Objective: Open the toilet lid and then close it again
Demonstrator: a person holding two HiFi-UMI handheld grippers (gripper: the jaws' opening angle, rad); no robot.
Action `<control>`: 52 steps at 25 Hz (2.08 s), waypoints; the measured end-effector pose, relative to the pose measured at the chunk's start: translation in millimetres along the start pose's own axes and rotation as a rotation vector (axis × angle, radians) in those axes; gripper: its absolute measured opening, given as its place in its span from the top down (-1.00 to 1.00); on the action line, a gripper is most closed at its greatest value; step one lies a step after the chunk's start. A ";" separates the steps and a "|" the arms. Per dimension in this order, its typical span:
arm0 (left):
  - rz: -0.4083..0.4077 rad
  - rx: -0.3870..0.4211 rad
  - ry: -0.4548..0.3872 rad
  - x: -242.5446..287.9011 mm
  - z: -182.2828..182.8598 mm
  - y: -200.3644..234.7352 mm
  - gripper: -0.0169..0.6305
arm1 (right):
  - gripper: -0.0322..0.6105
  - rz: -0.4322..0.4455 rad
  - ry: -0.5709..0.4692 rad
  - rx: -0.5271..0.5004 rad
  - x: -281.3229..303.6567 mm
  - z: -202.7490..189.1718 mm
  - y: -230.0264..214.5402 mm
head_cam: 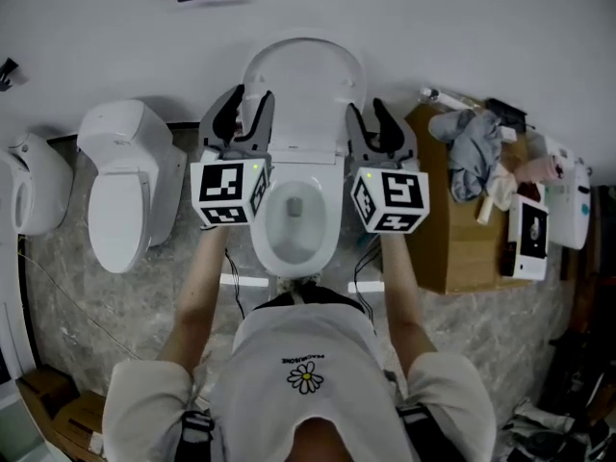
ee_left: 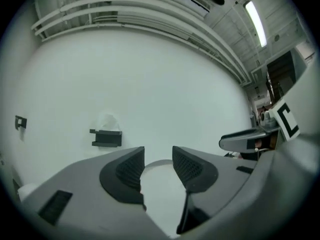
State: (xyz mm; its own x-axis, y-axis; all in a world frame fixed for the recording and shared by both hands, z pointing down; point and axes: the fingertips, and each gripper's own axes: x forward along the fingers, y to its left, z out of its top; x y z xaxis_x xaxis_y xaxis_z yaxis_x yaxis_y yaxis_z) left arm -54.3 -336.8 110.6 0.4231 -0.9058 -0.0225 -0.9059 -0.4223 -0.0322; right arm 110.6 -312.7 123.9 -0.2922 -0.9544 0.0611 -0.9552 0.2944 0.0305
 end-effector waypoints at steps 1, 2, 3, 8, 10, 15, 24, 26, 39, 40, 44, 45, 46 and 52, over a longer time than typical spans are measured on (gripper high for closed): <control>0.009 0.018 0.030 18.7 -10.2 7.1 0.36 | 0.36 0.002 0.026 -0.010 19.0 -6.6 -7.9; 0.023 0.033 0.060 37.3 -21.4 15.0 0.32 | 0.32 0.002 0.052 -0.019 37.9 -13.7 -15.9; 0.042 0.044 0.089 55.7 -33.0 23.7 0.28 | 0.31 0.001 0.078 -0.025 56.7 -21.0 -24.2; 0.112 0.072 0.219 126.0 -90.8 57.2 0.24 | 0.31 -0.013 0.215 -0.046 139.2 -67.2 -57.0; 0.109 0.071 0.274 146.0 -112.0 63.5 0.23 | 0.31 -0.029 0.265 -0.066 162.2 -86.3 -67.1; 0.105 0.072 0.372 188.3 -149.6 77.0 0.23 | 0.31 -0.073 0.343 -0.089 199.7 -114.6 -91.5; 0.150 0.076 0.432 213.3 -170.1 87.9 0.24 | 0.46 -0.085 0.372 -0.159 222.8 -123.7 -91.1; 0.156 0.088 0.433 212.8 -170.9 90.0 0.31 | 0.50 -0.095 0.367 -0.150 223.5 -124.3 -92.2; 0.162 0.110 0.421 182.9 -163.1 90.5 0.58 | 0.52 -0.145 0.328 -0.138 198.0 -120.4 -83.3; 0.159 0.122 0.421 179.6 -162.3 89.7 0.59 | 0.52 -0.149 0.325 -0.140 194.3 -119.8 -82.2; 0.140 0.147 0.418 161.8 -159.7 80.8 0.60 | 0.52 -0.164 0.313 -0.147 174.4 -118.9 -76.6; 0.138 0.150 0.415 155.8 -159.5 79.0 0.59 | 0.52 -0.164 0.313 -0.149 169.1 -119.1 -73.9; 0.135 0.155 0.412 149.8 -159.0 77.2 0.59 | 0.52 -0.164 0.313 -0.153 163.5 -119.3 -71.2; 0.107 0.204 0.391 110.4 -154.3 61.4 0.59 | 0.52 -0.183 0.301 -0.165 123.1 -119.0 -55.4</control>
State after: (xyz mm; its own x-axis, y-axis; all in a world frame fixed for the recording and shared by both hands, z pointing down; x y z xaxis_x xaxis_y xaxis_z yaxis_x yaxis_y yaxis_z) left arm -66.3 -468.0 260.4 0.2526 -0.9054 0.3411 -0.9050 -0.3458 -0.2477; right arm 133.1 -440.7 248.5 -0.0675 -0.9417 0.3295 -0.9626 0.1483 0.2266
